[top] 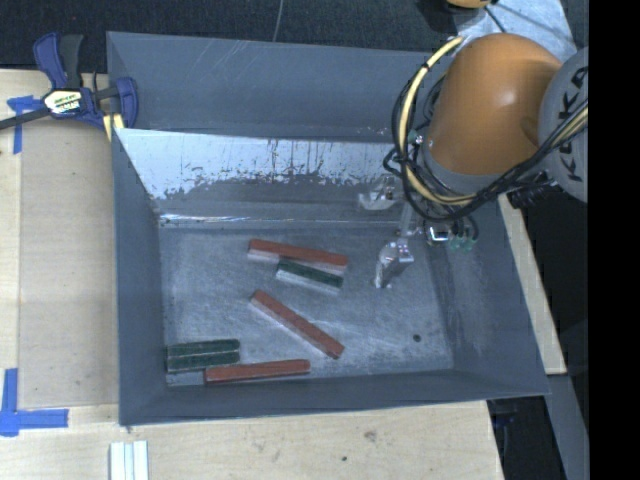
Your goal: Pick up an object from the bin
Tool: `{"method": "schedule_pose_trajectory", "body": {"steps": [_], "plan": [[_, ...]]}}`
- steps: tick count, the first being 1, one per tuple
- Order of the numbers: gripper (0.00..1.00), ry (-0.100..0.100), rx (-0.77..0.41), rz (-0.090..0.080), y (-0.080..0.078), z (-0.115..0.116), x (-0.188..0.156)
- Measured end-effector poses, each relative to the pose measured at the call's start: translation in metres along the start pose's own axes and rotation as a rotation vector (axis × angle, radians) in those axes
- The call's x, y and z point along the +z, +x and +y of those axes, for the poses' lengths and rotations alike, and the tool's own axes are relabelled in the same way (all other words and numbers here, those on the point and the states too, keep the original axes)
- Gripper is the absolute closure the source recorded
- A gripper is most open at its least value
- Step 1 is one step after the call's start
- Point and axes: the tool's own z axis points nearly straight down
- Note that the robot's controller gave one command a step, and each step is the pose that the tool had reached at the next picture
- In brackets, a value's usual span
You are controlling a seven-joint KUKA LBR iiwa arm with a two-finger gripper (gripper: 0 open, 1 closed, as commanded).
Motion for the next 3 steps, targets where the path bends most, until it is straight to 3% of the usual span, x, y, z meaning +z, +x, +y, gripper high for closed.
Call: {"method": "schedule_pose_trajectory", "body": {"steps": [1, 2, 3], "plan": [[0.0, 0.0, 0.0, -0.009, -0.002, 0.0, -0.005], [1.0, 0.0, -0.101, -0.01, -0.006, 0.037, 0.124], [0.0, 0.0, -0.101, -0.009, -0.006, 0.037, 0.124]]}}
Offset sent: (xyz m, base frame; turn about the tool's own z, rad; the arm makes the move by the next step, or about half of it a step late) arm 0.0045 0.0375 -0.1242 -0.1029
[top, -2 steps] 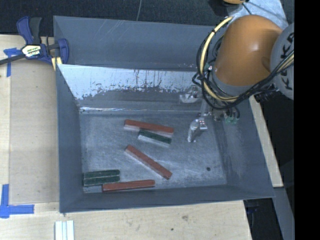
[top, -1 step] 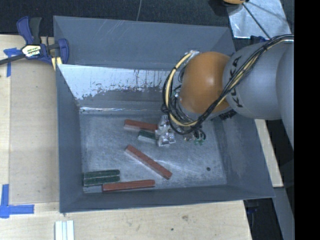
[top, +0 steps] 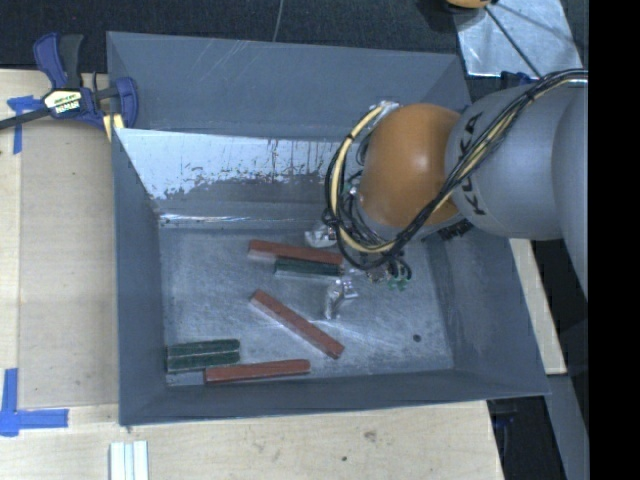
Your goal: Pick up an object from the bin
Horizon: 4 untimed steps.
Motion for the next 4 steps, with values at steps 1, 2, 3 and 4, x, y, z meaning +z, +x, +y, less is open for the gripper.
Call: {"method": "schedule_pose_trajectory", "body": {"steps": [1, 2, 3, 4], "plan": [[0.0, 0.0, 0.0, 0.0, 0.0, 0.0, 0.0], [1.0, 0.003, 0.09, -0.012, -0.037, 0.031, 0.022], [1.0, 0.003, 0.09, -0.012, -0.037, 0.031, 0.022], [1.0, 0.001, 0.021, 0.0, -0.05, 0.012, -0.109]]}}
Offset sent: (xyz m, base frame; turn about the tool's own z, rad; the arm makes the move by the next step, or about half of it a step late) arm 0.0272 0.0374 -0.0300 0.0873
